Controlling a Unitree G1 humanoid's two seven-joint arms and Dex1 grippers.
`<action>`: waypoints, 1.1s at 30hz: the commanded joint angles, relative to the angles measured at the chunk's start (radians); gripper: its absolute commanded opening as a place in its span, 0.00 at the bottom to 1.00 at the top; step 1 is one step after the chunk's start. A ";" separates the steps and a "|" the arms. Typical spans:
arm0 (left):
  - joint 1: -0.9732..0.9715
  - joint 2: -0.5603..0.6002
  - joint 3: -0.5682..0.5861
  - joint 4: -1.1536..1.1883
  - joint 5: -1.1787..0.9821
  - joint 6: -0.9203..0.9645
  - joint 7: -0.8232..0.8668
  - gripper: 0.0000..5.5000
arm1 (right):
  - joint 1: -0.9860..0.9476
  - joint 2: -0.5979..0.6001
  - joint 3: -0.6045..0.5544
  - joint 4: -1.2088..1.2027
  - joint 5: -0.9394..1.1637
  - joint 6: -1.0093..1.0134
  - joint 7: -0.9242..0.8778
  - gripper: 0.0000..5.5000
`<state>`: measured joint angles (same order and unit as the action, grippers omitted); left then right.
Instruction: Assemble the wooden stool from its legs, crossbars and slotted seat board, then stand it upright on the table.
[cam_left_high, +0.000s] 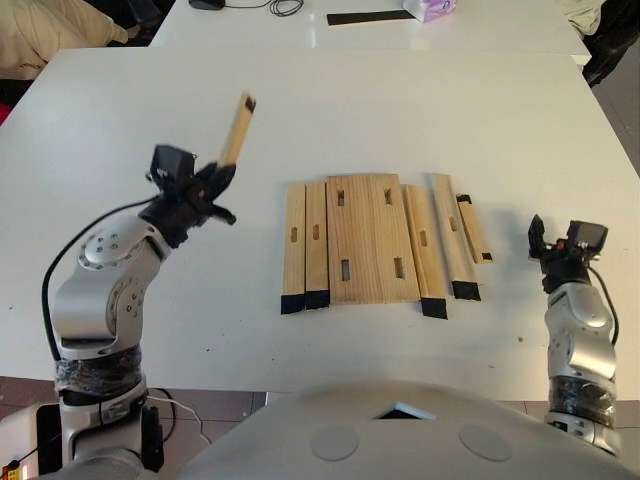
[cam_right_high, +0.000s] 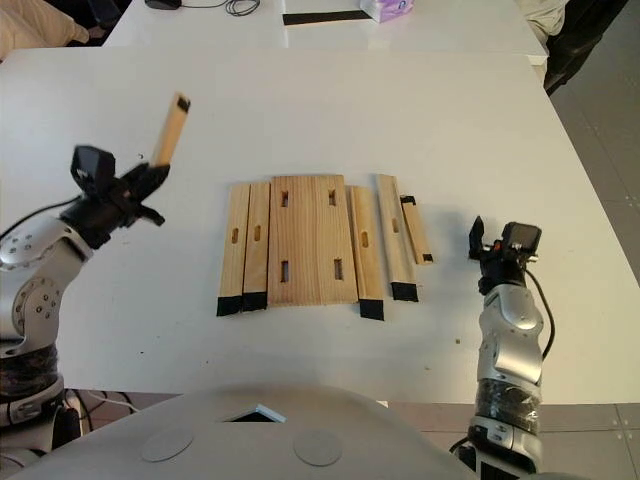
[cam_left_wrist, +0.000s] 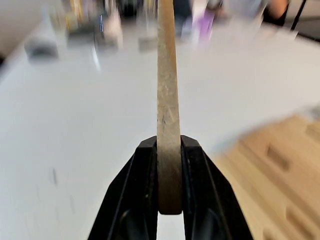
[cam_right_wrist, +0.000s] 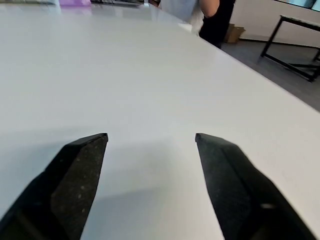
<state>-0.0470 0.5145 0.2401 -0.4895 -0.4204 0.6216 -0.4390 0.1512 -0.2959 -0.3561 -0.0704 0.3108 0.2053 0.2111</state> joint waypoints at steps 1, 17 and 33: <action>-0.054 -0.013 -0.128 -0.087 0.109 -0.180 -0.010 0.08 | -0.136 -0.066 0.013 -0.307 0.441 0.345 0.098 0.59; -0.065 -0.139 -0.415 -0.051 0.375 -0.527 0.031 0.08 | -0.473 -0.155 0.233 -0.439 1.430 0.622 -0.224 0.70; -0.016 -0.143 -0.455 -0.075 0.390 -0.557 -0.007 0.08 | -0.471 -0.166 0.292 -0.431 1.377 0.591 -0.276 0.71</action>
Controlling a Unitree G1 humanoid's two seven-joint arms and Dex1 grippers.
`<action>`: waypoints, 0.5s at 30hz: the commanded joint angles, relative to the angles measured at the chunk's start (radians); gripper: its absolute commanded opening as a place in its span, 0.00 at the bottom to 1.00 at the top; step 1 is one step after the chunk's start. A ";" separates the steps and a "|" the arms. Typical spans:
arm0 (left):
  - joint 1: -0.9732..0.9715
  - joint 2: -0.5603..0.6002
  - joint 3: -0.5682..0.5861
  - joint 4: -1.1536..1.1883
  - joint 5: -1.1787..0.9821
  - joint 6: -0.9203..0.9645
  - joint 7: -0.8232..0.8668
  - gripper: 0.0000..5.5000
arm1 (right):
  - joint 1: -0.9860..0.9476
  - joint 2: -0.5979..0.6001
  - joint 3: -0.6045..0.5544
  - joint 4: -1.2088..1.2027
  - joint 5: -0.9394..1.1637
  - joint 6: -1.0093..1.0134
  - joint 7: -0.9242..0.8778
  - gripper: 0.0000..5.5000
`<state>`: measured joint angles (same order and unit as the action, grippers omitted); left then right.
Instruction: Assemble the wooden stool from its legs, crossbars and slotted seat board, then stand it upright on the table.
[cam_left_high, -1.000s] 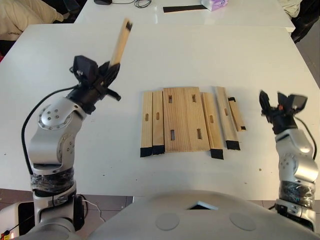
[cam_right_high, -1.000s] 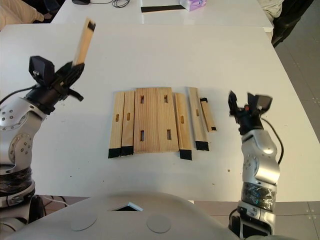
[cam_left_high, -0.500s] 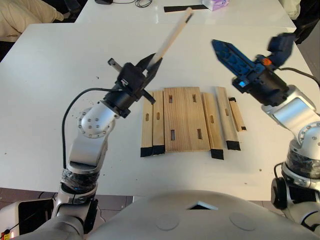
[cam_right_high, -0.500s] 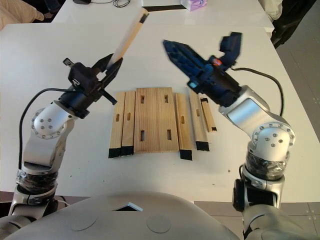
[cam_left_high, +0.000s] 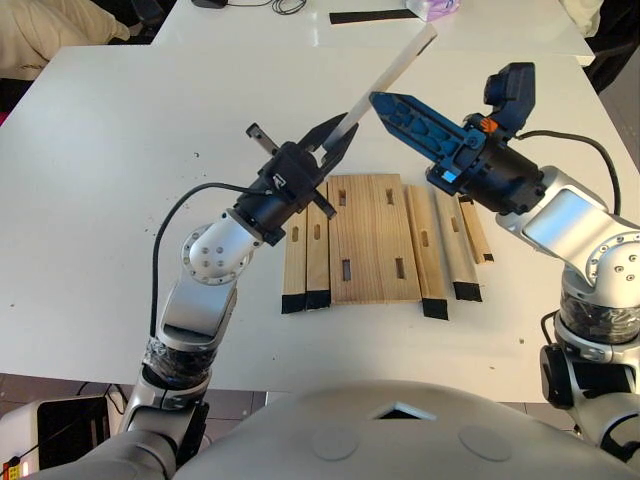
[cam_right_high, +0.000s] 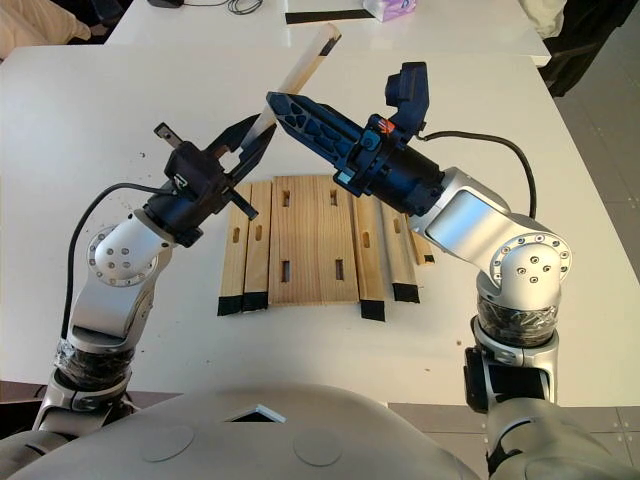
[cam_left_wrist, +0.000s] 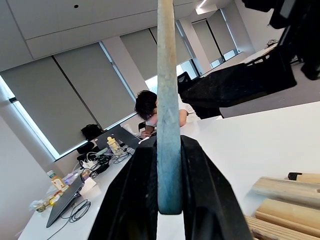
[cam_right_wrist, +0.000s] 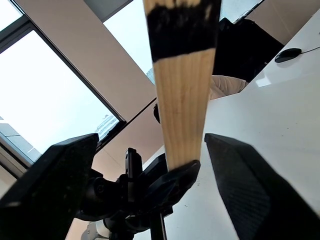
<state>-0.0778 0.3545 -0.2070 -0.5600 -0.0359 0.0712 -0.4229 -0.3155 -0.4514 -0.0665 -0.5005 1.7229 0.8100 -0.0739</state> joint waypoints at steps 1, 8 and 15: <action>0.022 0.020 -0.007 -0.005 0.008 -0.007 -0.025 0.08 | -0.006 -0.010 0.002 -0.001 -0.047 -0.016 0.017 0.71; 0.047 0.030 -0.006 -0.008 0.006 -0.010 -0.038 0.08 | -0.013 0.007 0.016 0.004 -0.112 -0.025 0.051 0.71; 0.081 0.053 -0.008 -0.026 -0.004 -0.015 -0.070 0.08 | -0.011 0.017 0.021 0.011 -0.137 -0.026 0.064 0.62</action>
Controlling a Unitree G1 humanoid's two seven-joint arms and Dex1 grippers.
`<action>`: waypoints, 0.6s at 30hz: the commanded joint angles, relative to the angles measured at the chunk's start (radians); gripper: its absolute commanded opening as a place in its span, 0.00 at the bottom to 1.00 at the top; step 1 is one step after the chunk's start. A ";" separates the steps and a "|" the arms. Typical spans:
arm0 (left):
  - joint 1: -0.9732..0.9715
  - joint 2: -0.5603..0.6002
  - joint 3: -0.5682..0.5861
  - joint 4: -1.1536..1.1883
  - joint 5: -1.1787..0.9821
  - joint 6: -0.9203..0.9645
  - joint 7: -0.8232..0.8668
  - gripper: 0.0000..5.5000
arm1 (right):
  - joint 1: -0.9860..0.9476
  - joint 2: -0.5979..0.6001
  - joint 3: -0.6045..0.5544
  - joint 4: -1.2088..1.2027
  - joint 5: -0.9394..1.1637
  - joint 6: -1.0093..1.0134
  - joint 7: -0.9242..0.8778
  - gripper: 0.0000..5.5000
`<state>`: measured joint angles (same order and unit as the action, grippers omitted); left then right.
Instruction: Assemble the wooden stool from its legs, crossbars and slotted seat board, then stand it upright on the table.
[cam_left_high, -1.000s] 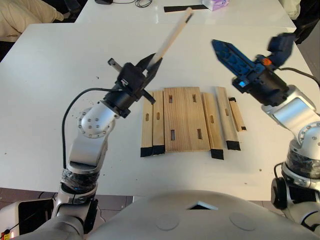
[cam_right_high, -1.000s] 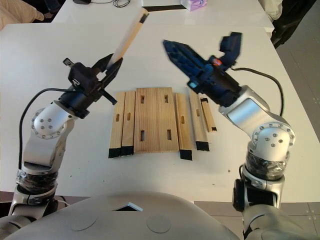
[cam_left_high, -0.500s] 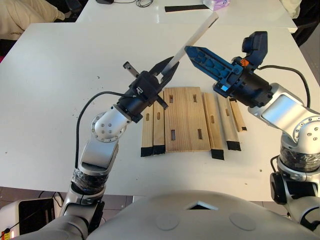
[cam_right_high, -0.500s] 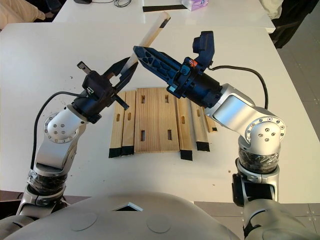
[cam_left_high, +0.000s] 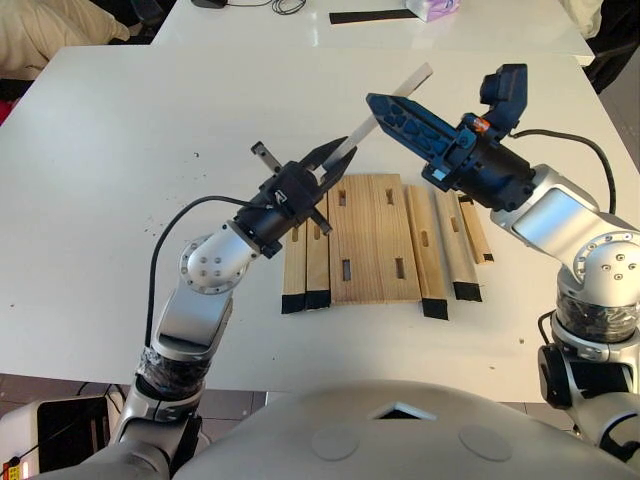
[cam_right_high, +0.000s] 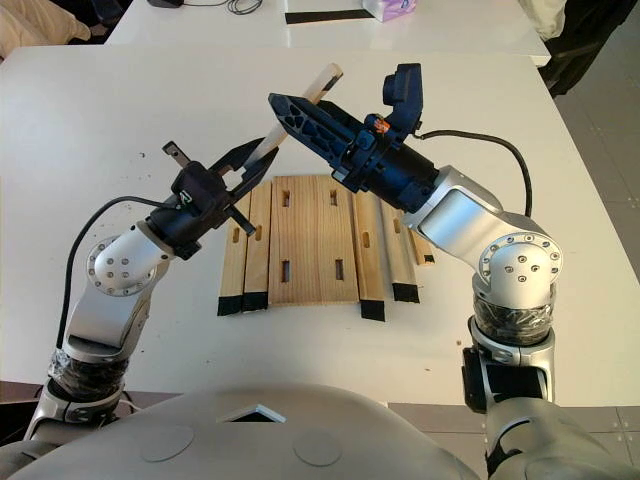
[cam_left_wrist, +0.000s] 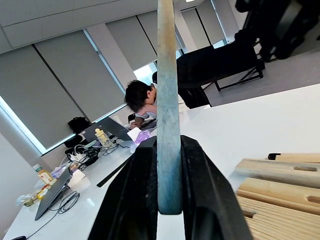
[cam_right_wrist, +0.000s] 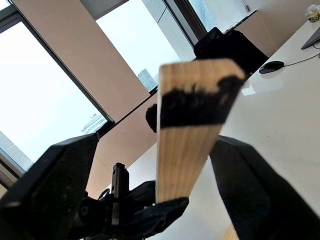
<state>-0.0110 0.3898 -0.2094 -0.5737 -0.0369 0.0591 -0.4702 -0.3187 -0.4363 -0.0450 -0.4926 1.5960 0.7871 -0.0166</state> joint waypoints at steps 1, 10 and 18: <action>0.017 0.017 -0.005 -0.014 -0.004 -0.001 -0.025 0.08 | -0.006 0.002 -0.001 0.001 -0.008 -0.002 0.008 0.60; 0.028 0.016 0.010 -0.013 -0.007 0.004 -0.023 0.08 | 0.003 -0.041 0.008 -0.007 -0.013 0.035 0.047 0.33; 0.000 0.016 0.052 0.006 -0.036 0.022 -0.031 0.08 | 0.002 -0.105 0.010 0.004 -0.069 0.074 0.132 0.24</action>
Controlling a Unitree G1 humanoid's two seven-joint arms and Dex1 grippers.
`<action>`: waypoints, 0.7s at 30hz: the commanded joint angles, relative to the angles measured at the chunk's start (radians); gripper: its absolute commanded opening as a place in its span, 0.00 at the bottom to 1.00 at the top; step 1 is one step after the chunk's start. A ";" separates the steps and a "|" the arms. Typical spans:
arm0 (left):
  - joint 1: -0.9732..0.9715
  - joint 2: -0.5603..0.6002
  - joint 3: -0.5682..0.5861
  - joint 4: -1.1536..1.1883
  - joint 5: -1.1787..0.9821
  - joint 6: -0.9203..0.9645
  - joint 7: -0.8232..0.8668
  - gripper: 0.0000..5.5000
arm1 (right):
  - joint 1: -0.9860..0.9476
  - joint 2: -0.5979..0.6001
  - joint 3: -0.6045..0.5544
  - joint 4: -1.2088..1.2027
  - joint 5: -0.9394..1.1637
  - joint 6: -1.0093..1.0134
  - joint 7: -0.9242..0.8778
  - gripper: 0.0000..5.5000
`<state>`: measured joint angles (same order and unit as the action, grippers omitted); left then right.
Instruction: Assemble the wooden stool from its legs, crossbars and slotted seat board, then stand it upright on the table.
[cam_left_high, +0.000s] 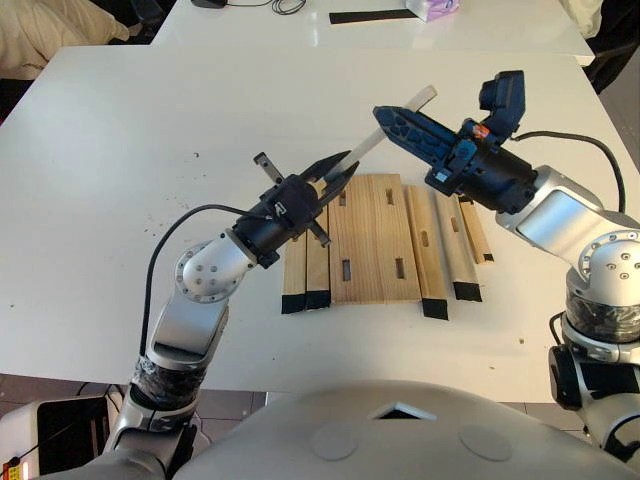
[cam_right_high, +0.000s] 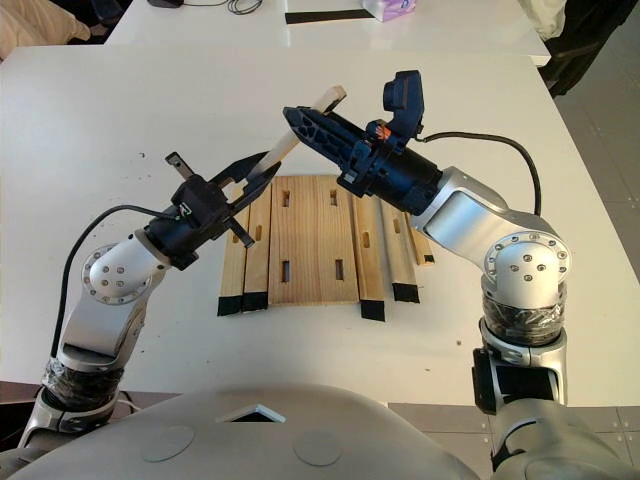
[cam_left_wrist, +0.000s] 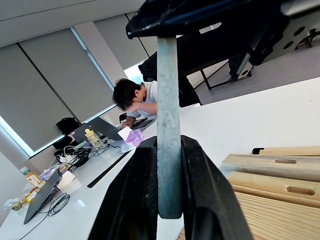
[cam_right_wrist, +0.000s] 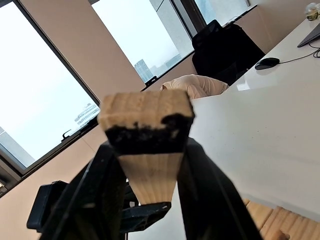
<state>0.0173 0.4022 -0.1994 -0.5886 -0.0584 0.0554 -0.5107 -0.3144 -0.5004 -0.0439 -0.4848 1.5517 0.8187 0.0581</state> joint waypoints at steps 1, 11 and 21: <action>-0.037 0.004 0.048 0.027 -0.017 0.026 0.009 0.08 | -0.004 -0.051 0.010 0.003 -0.037 0.048 0.072 0.24; -0.018 0.022 0.026 0.067 0.008 0.076 -0.015 0.16 | -0.032 -0.049 0.002 0.013 -0.082 0.029 0.107 0.24; 0.042 0.025 0.069 0.128 -0.024 0.176 0.005 0.33 | -0.086 -0.332 -0.062 0.139 -0.738 -0.308 0.436 0.24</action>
<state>0.0391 0.4267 -0.1740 -0.4871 -0.0662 0.2077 -0.5249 -0.4314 -0.6979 -0.0899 -0.3758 1.0046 0.6429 0.3196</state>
